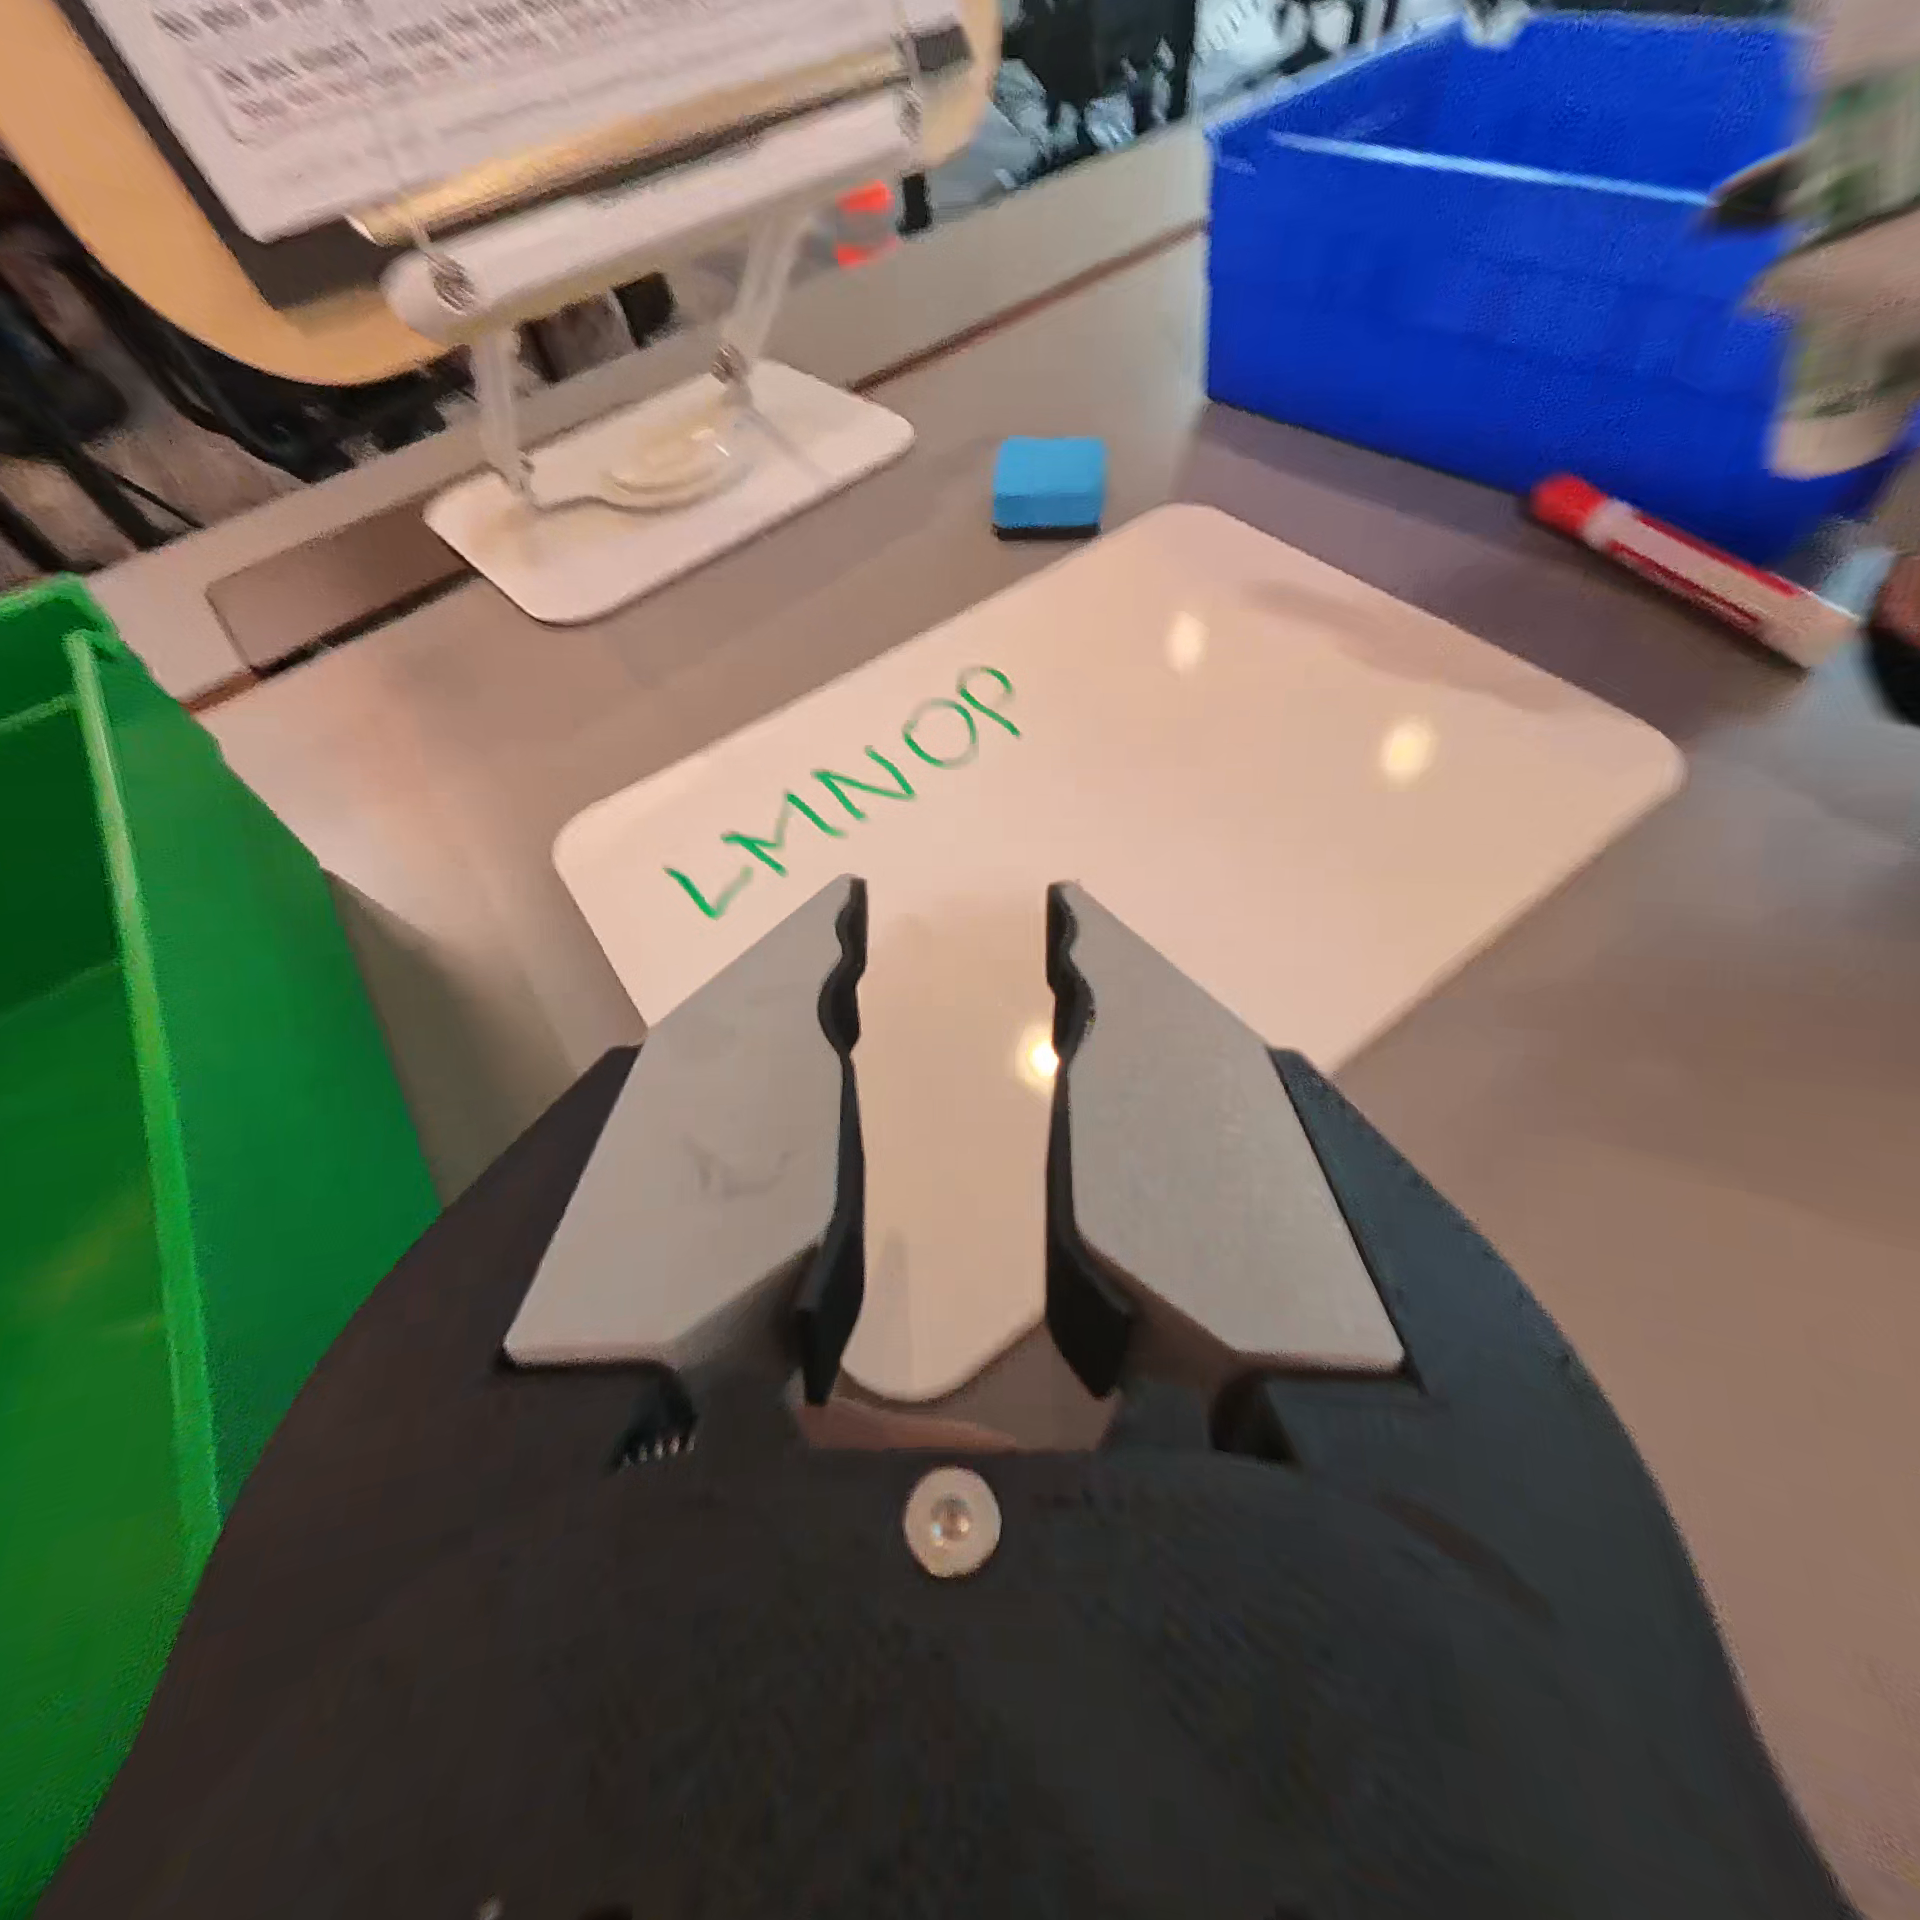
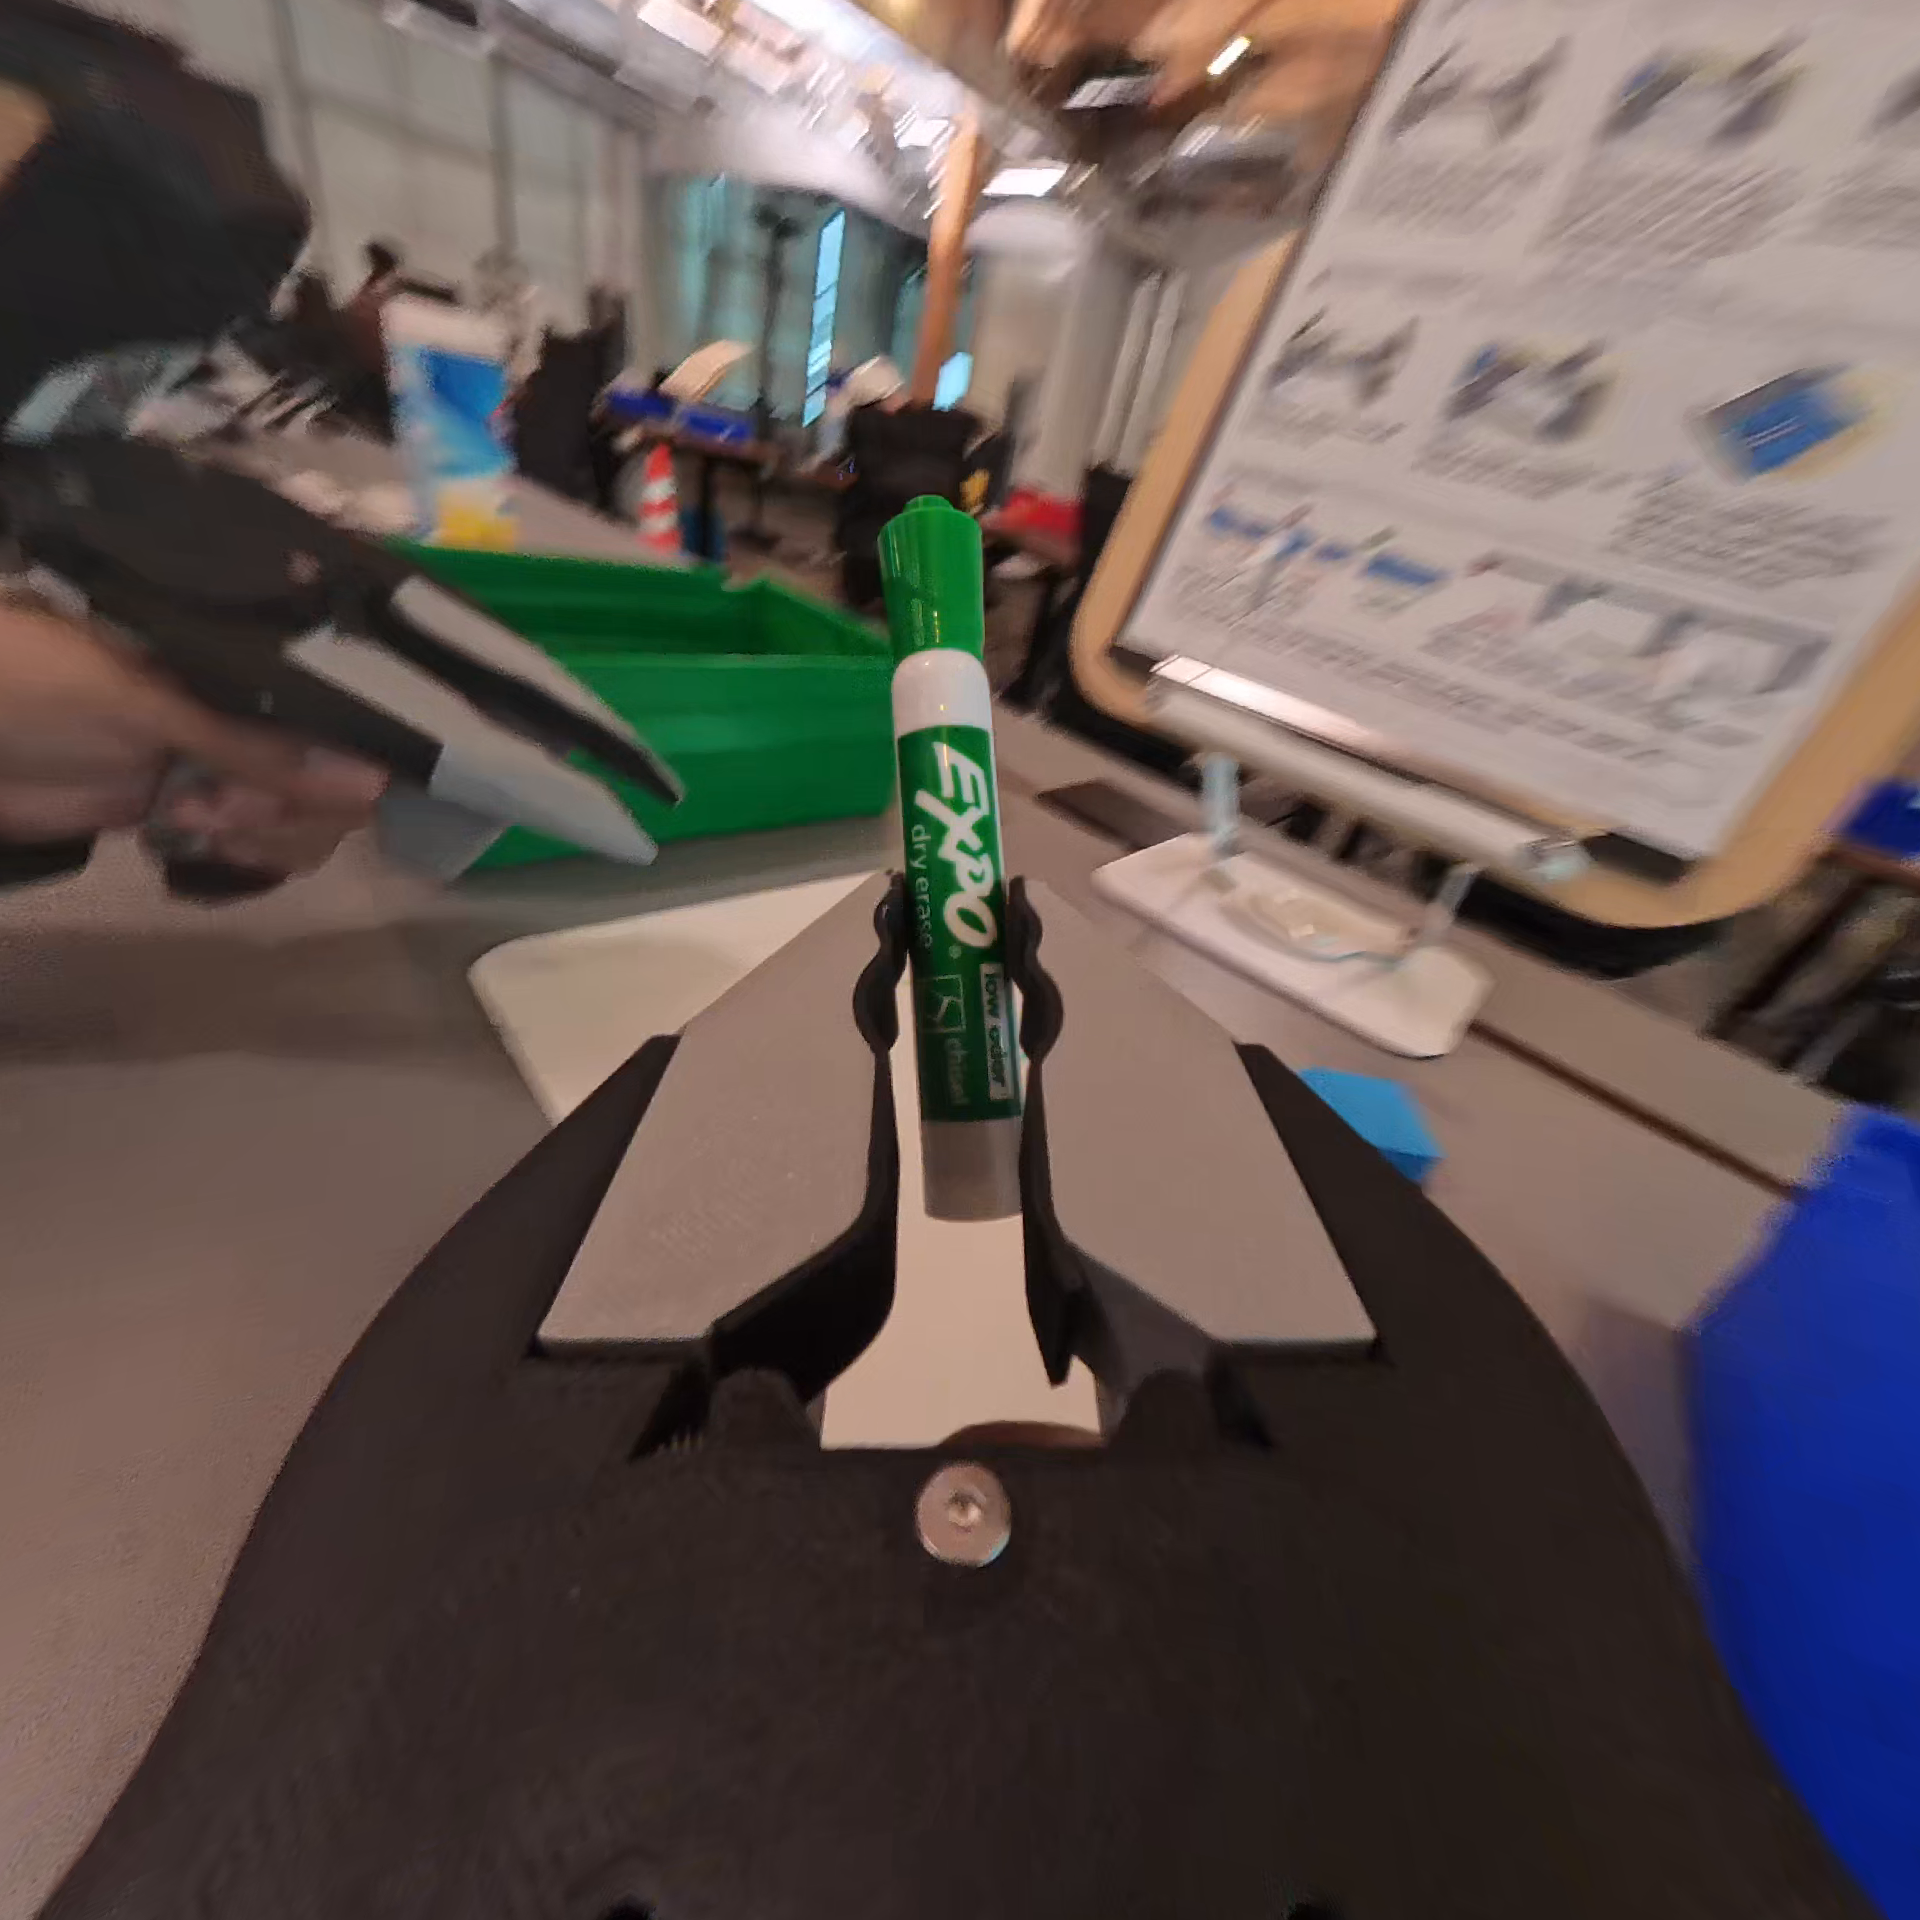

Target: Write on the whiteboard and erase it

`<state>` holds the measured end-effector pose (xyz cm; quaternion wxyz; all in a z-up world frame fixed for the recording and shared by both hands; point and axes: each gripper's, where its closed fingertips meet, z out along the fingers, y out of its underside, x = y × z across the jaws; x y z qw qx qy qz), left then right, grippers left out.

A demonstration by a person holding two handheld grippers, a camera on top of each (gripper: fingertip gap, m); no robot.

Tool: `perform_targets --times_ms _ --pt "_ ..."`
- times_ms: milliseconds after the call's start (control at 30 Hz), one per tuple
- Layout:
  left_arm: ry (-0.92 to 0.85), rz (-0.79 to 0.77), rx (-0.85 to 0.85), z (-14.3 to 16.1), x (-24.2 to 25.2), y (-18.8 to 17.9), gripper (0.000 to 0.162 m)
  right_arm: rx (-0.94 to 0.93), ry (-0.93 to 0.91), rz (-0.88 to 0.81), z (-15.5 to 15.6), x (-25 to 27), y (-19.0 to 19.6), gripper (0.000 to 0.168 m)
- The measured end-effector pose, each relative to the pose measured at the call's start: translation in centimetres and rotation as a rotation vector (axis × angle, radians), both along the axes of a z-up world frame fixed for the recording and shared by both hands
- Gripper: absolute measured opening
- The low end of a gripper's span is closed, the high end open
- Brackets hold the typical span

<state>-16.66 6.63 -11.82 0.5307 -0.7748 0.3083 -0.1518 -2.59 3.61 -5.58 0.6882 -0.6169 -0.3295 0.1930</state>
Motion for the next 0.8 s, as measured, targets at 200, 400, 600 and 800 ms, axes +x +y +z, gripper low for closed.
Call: perform_targets --times_ms 200,400,600,800 --pt "-0.062 0.046 0.085 -1.5 1.5 3.0 0.023 0.12 -0.039 -0.4 6.8 11.8 0.7 0.016" --pt "-0.085 -0.025 0.03 -2.0 2.6 2.2 0.024 -0.215 0.047 -0.575 3.0 24.0 3.9 0.017" --pt "-0.172 -0.035 -0.017 -1.8 2.1 1.8 0.012 -0.413 0.03 -0.726 -2.6 29.4 6.6 0.033" --pt "-0.226 -0.03 -0.015 -1.3 1.6 1.5 0.021 -0.259 0.114 -0.654 1.9 26.1 5.3 0.043"
